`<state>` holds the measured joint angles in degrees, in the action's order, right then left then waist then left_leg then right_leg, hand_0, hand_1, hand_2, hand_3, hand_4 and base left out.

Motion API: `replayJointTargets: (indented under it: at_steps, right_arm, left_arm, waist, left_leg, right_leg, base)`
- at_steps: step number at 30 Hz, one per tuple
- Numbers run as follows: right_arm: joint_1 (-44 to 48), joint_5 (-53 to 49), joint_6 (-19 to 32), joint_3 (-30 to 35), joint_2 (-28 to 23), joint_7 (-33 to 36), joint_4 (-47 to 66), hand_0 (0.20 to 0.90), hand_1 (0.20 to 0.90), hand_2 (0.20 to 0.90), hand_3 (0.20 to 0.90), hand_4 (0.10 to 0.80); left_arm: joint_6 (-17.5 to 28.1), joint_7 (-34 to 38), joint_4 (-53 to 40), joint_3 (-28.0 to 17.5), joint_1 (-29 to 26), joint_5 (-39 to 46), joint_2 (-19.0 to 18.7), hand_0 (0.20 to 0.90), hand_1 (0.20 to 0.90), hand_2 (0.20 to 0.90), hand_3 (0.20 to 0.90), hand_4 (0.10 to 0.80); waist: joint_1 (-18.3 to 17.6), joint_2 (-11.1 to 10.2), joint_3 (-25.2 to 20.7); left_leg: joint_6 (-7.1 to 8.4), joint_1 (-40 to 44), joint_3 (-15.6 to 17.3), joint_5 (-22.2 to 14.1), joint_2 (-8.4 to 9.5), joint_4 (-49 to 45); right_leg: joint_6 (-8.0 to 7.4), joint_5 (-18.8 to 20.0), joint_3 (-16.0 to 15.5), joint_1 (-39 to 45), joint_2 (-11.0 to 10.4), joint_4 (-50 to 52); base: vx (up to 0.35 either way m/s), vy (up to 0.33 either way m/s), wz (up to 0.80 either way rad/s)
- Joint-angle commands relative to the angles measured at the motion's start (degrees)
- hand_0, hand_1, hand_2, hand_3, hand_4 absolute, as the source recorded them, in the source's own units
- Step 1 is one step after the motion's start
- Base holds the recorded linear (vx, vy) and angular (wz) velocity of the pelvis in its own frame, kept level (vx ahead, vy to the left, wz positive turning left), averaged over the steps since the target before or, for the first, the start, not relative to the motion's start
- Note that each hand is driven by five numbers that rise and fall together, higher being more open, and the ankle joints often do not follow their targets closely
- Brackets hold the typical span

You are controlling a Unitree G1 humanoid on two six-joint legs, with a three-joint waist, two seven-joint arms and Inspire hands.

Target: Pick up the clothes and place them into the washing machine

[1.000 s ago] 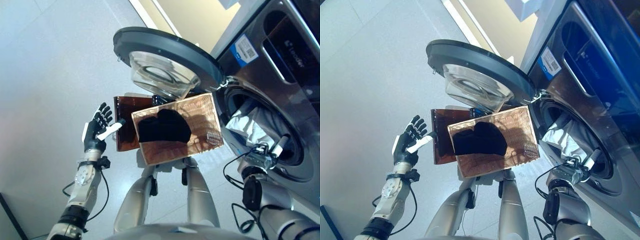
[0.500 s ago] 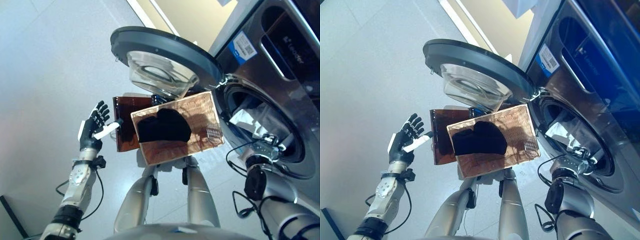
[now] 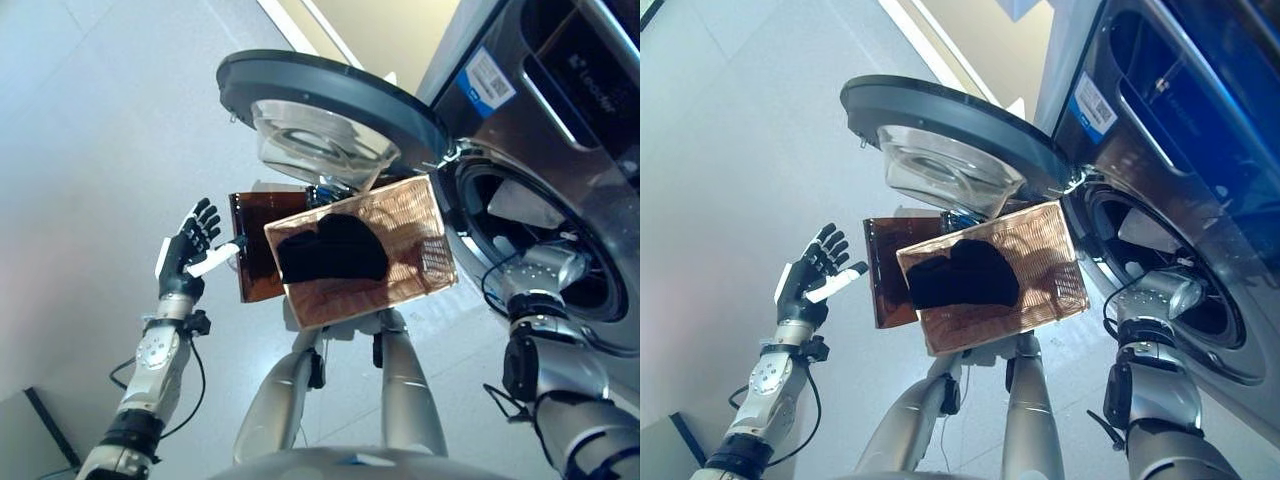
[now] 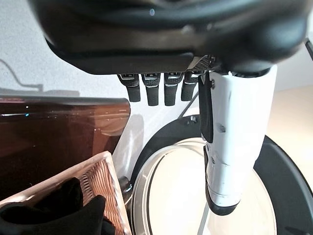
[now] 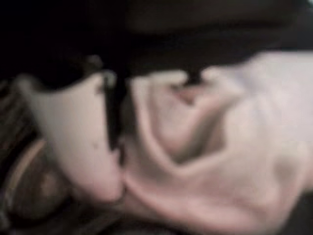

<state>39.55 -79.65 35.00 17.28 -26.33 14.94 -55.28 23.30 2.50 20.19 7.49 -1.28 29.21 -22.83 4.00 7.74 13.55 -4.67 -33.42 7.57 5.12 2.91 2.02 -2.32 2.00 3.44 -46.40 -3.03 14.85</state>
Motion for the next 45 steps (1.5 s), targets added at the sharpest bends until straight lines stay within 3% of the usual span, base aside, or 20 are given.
replayJointTargets:
  at_steps: [1, 10, 17, 32, 34, 35, 45]
  right_arm:
    - [-2.0, 4.8, 5.9, -3.3, -4.3, -3.2, 6.1, 0.2, 0.2, 0.2, 0.2, 0.3]
    - [-0.1, 4.4, 8.5, -3.1, -2.8, -3.0, 9.5, 0.2, 0.2, 0.2, 0.2, 0.3]
    - [2.5, -1.8, 13.7, 2.7, -1.1, -1.1, 5.4, 0.2, 0.2, 0.2, 0.2, 0.3]
    - [3.3, -5.6, 13.1, 4.4, -0.8, 2.3, -2.1, 0.2, 0.2, 0.2, 0.2, 0.3]
    - [3.1, -5.6, 13.2, 4.2, -0.4, 1.8, -1.4, 0.516, 0.516, 0.516, 0.516, 0.525]
    - [3.0, -5.5, 13.2, 4.0, -0.3, 1.7, -1.0, 0.9, 0.9, 0.9, 0.9, 0.8]
    - [-0.1, 6.8, 6.7, -3.8, -1.6, 4.4, 0.3, 0.9, 0.9, 0.9, 0.9, 0.8]
  left_arm:
    - [6.3, 0.5, -4.7, -3.5, 4.4, 0.6, -1.0, 0.9, 0.9, 0.9, 0.9, 0.8]
    - [6.8, 0.3, -5.0, -3.4, 4.1, 1.5, -0.7, 0.9, 0.9, 0.9, 0.9, 0.8]
    - [7.2, 1.5, -4.5, -2.6, 3.0, 1.4, -0.8, 0.9, 0.9, 0.9, 0.9, 0.8]
    - [6.8, 2.7, -5.7, -1.6, 3.4, 1.0, -1.7, 0.9, 0.9, 0.9, 0.9, 0.8]
    - [6.8, 2.6, -5.8, -1.6, 3.5, 1.1, -1.7, 0.9, 0.9, 0.9, 0.9, 0.8]
    - [6.8, 2.7, -5.8, -1.6, 3.5, 1.0, -1.7, 0.9, 0.9, 0.9, 0.9, 0.8]
    - [6.8, 2.7, -6.1, -3.2, 4.1, 0.5, -2.1, 0.9, 0.9, 0.9, 0.9, 0.8]
  waist:
    - [-1.4, -0.7, -4.7]
    - [-1.2, -0.9, -4.8]
    - [-0.8, -0.4, -5.0]
    - [-0.6, 0.1, -4.8]
    - [-0.6, 0.2, -4.8]
    - [-0.7, 0.1, -4.8]
    - [-1.1, -0.9, -4.3]
  left_leg:
    - [2.63, -2.4, -0.5, -3.4, 1.27, -1.4]
    - [2.55, -2.8, -0.7, -3.4, 1.27, -1.6]
    - [2.49, -2.8, -0.9, -3.4, 1.46, -1.1]
    - [2.37, -3.1, -0.4, -3.3, 1.43, -0.9]
    - [2.36, -2.9, -0.4, -3.6, 1.37, -0.9]
    - [2.34, -2.9, -0.4, -3.6, 1.34, -1.0]
    - [2.39, -3.2, -0.2, -3.7, 1.03, -1.5]
  right_leg:
    - [0.51, 2.5, -3.9, 1.3, -0.3, -7.7]
    - [0.51, 2.5, -3.9, 0.9, -0.3, -7.5]
    - [0.35, 2.3, -3.8, 1.0, -0.4, -8.0]
    - [0.35, 3.0, -3.5, 0.5, -0.5, -8.5]
    - [0.31, 2.6, -3.5, 0.6, -0.4, -8.4]
    - [0.34, 2.6, -3.5, 0.6, -0.4, -8.3]
    - [0.55, 2.8, -3.5, 0.4, -0.3, -8.0]
  base:
    - [0.0, 0.0, 0.0]
    - [0.0, 0.001, 0.01]
    - [0.0, 0.0, 0.0]
    - [0.014, 0.012, -0.04]
    - [0.013, 0.004, -0.02]
    - [-0.008, 0.016, -0.04]
    - [-0.001, 0.001, 0.0]
